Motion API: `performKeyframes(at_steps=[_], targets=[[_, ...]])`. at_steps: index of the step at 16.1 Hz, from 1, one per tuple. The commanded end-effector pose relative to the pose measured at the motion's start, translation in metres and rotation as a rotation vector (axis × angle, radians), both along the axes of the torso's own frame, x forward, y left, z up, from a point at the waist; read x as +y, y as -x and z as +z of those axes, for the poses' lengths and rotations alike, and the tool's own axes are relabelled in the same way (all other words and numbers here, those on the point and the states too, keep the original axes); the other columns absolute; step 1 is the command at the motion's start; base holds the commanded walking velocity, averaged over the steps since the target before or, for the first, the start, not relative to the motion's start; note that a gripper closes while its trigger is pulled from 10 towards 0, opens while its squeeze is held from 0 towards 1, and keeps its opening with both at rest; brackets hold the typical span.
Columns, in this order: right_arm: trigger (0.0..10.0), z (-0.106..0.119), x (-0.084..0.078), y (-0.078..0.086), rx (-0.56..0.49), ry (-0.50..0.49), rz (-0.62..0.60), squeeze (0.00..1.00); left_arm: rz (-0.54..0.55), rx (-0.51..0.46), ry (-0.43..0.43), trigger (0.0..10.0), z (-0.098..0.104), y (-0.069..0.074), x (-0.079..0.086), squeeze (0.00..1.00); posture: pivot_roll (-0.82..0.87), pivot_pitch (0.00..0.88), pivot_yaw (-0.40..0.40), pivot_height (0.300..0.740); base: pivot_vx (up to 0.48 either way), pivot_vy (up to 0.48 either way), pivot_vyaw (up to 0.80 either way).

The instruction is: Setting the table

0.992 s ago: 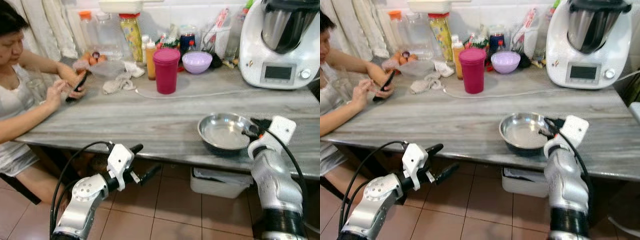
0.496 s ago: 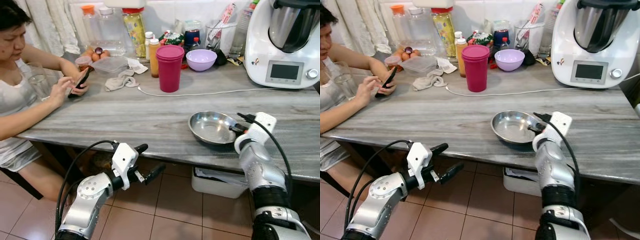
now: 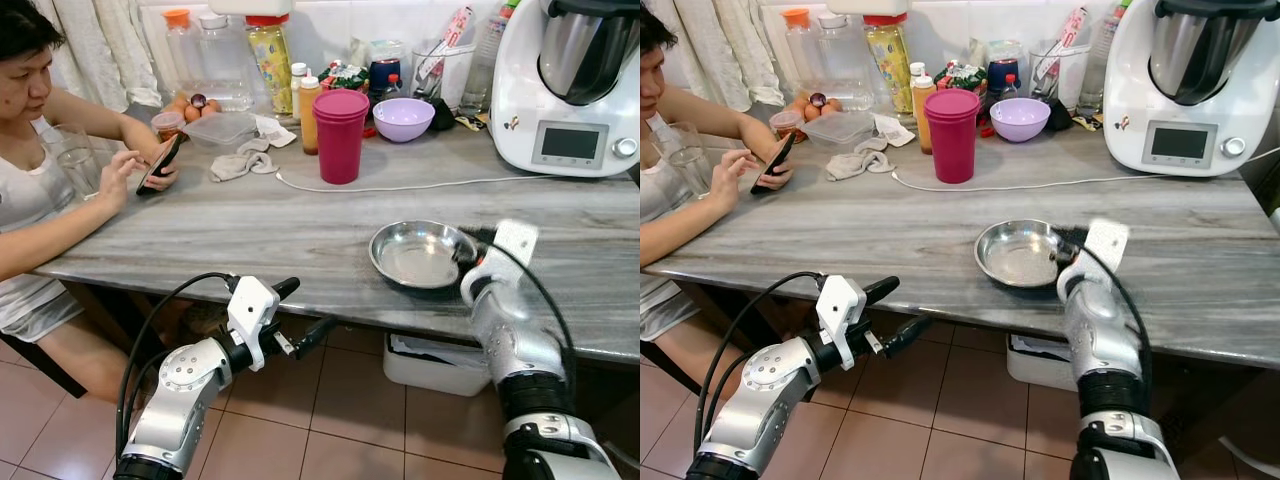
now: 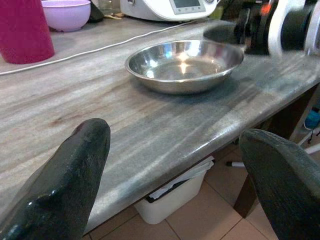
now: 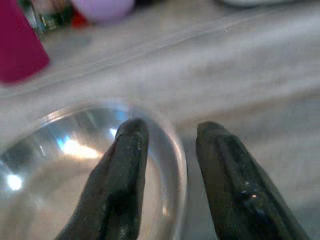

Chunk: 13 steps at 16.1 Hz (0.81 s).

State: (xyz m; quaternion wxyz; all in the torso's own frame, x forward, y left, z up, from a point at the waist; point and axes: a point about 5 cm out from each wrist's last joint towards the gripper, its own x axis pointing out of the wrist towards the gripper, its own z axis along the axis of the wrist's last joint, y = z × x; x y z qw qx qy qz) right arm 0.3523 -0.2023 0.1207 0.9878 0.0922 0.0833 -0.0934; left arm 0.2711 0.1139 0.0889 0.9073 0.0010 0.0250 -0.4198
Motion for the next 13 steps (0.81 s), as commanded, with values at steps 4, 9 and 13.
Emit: performKeyframes(at_steps=[4,9,13], targets=[[10.0,0.03,0.005,0.005,-0.143,0.084,0.043,1.0,0.031,-0.01,-0.001,10.0,0.003,-0.005,0.003,0.0,-0.29,0.0,0.059,0.74,0.0,0.0,0.0],[10.0,0.042,0.004,0.04,-0.239,0.227,0.053,1.0,0.09,-0.006,0.023,10.0,0.004,-0.005,0.009,0.0,-0.29,0.0,0.06,0.74,0.0,0.0,0.0],[10.0,0.03,0.003,0.079,-0.242,0.378,0.036,1.0,0.284,-0.014,0.02,10.0,0.001,-0.006,0.015,0.0,-0.3,0.0,0.069,0.74,0.0,0.0,0.0]])
